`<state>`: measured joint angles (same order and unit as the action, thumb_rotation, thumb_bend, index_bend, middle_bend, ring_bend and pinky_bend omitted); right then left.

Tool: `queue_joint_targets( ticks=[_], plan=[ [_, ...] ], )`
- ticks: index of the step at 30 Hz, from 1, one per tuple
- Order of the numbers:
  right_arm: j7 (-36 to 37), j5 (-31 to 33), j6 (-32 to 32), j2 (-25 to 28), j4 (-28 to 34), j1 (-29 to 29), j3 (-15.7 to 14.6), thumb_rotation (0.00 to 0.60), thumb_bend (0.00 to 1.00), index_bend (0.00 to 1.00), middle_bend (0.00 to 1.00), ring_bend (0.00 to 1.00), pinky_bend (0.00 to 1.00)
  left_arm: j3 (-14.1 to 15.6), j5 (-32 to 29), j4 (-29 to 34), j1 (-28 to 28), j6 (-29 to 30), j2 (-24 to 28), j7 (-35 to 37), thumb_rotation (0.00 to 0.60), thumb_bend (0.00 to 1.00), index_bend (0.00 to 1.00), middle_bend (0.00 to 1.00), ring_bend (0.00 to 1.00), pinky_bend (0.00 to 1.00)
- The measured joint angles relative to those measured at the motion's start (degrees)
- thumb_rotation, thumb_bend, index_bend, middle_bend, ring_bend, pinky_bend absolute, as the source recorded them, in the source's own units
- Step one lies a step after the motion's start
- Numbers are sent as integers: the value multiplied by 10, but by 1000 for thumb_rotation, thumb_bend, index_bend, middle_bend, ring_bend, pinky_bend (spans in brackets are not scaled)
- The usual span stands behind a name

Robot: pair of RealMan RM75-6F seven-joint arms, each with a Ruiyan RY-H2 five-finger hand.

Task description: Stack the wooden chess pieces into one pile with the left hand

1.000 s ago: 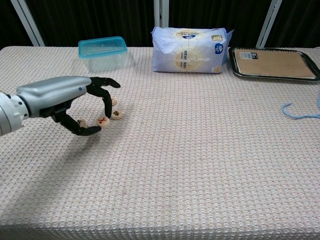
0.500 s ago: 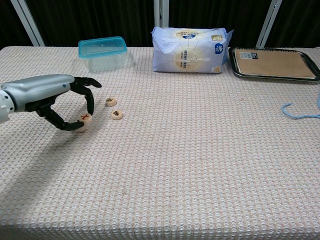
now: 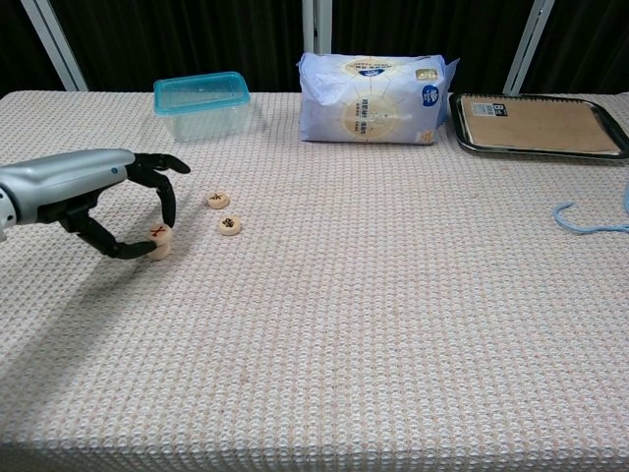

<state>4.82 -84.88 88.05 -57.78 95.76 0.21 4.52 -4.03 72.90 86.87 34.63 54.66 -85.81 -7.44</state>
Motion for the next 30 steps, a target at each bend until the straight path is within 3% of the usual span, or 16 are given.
queue_joint_targets(
  ticks=[30],
  plan=[
    [-8,1,0,-3,2,1,0,600,432,0,0,0,0,4,12,-25,-6,3,-9,21,600,326,447,53,0,0]
  ],
)
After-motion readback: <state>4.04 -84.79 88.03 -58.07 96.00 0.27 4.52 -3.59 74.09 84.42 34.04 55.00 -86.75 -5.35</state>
